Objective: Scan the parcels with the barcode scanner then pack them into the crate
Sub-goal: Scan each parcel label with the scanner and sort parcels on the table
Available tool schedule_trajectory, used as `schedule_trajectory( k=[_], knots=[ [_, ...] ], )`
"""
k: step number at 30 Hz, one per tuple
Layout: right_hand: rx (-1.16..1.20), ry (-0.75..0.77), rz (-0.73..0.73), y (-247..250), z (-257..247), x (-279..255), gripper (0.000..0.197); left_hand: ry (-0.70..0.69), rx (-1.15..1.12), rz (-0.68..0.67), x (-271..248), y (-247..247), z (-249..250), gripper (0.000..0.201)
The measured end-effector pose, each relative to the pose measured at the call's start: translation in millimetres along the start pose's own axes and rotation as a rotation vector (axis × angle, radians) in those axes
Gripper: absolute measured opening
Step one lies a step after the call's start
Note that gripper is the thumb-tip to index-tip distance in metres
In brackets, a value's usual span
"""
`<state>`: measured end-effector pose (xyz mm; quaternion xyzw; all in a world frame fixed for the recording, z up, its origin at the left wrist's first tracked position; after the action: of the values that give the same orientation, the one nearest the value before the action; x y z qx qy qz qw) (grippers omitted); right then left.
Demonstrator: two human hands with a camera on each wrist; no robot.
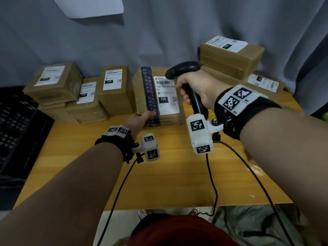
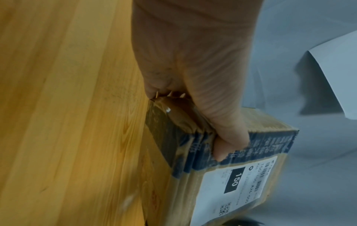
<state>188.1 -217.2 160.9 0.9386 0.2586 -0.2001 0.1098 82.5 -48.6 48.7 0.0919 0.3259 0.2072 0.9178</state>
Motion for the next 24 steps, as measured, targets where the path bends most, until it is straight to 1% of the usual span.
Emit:
schedule_trajectory(
  k=[3, 6, 8, 9, 12, 14, 16, 17, 19, 21, 22, 24],
  knots=[
    [0.001, 0.009, -0.006, -3.0, -0.9, -0.9, 0.008, -0.023, -0.031, 0.016, -2.3, 1.0, 1.2, 0.037],
    [0.032, 0.024, -0.001, -3.5, -1.1, -2.4, 0.006, -0.046, -0.058, 0.01, -2.6, 0.4, 1.1, 0.035],
    [0.065, 0.062, 0.017, -2.8, -1.6, -2.4, 0.003, -0.029, -0.084, -0.013, -3.3, 0.6, -0.8, 0.035],
    [0.077, 0.089, 0.021, -2.9, -1.8, -2.4, 0.004, -0.009, -0.112, -0.027, -4.1, 0.7, -1.1, 0.039],
    [0.056, 0.154, 0.012, -4.2, 2.4, 0.6, 0.013, 0.056, -0.221, -0.009, -7.0, 9.4, -1.1, 0.07],
    [0.016, 0.177, 0.025, -5.7, 8.0, 1.8, 0.013, 0.049, -0.273, -0.001, -8.2, 21.4, 2.2, 0.078],
    [0.032, 0.186, 0.034, -9.3, 13.7, 6.0, 0.013, 0.006, -0.306, -0.014, -9.6, 38.1, 9.1, 0.077],
    [0.052, 0.18, 0.017, -14.0, 15.3, 9.3, 0.017, -0.025, -0.321, -0.01, -8.4, 50.2, 12.6, 0.075],
    [0.079, 0.138, -0.049, -32.6, 15.8, 18.1, 0.032, -0.064, -0.364, 0.017, -5.8, 80.8, 19.8, 0.076],
    [0.127, 0.079, -0.155, -62.9, 10.3, 26.7, 0.043, -0.074, -0.375, 0.072, -3.0, 116.6, 25.4, 0.076],
    [0.156, 0.06, -0.213, -81.7, 5.2, 30.7, 0.045, -0.074, -0.379, 0.099, -1.5, 134.7, 28.4, 0.071],
    [0.194, 0.06, -0.286, -121.2, -9.7, 38.7, 0.046, -0.067, -0.374, 0.146, 1.7, 170.0, 36.0, 0.052]
  ],
)
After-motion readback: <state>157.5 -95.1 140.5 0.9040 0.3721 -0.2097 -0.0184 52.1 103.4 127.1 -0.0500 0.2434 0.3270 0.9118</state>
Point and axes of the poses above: each hand's wrist, its own x-axis towards the middle knuckle, its own y-axis out of the back of the hand, z = x × y, the point moved 5 cm from there along x, towards the middle knuckle, and after that the axes turned 1 degree about -z, right-handed, at the moved point
